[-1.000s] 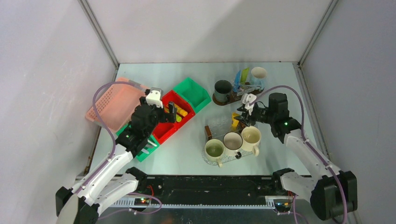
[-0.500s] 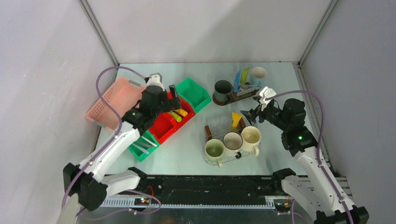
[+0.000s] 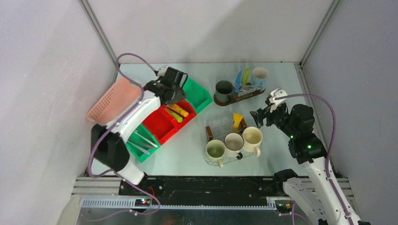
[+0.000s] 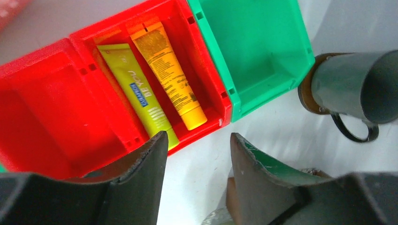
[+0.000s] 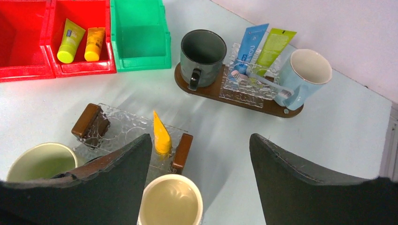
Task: Prepare toiletry sets of a toothbrush and toothpaste on the tray
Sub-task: Pick up the toothpaste from the storage box.
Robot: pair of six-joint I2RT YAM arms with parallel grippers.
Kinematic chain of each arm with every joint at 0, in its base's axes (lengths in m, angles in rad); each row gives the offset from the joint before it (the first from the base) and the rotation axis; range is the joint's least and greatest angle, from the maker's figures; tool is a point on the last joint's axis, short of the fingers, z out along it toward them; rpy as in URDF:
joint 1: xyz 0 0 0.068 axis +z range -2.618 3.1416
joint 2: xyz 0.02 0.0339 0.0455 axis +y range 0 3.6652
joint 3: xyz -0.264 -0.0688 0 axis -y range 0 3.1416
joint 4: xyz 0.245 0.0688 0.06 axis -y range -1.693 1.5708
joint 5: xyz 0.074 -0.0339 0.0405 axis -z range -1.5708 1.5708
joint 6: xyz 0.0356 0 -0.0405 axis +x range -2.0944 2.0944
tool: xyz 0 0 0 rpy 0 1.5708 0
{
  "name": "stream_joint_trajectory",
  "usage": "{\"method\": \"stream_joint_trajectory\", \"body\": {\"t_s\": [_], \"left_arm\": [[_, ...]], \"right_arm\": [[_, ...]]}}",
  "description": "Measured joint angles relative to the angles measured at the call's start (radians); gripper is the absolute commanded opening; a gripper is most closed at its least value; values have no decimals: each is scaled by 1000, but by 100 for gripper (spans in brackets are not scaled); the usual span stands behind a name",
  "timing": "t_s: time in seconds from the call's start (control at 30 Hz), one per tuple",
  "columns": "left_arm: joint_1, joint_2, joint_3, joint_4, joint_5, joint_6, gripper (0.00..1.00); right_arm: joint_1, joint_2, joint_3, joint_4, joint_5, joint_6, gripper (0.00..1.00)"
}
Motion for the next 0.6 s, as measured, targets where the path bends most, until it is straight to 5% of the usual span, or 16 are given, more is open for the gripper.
{"method": "stream_joint_trajectory", "body": {"t_s": [0.2,0.6], "left_arm": [[-2,242,153,-122,26,-84,34],[-2,377,178,-192,47,-198,43]], "right_arm": [[14,-30,0,-24,28,-2,79],[24,-91,0,-44,67,-29,80]]}}
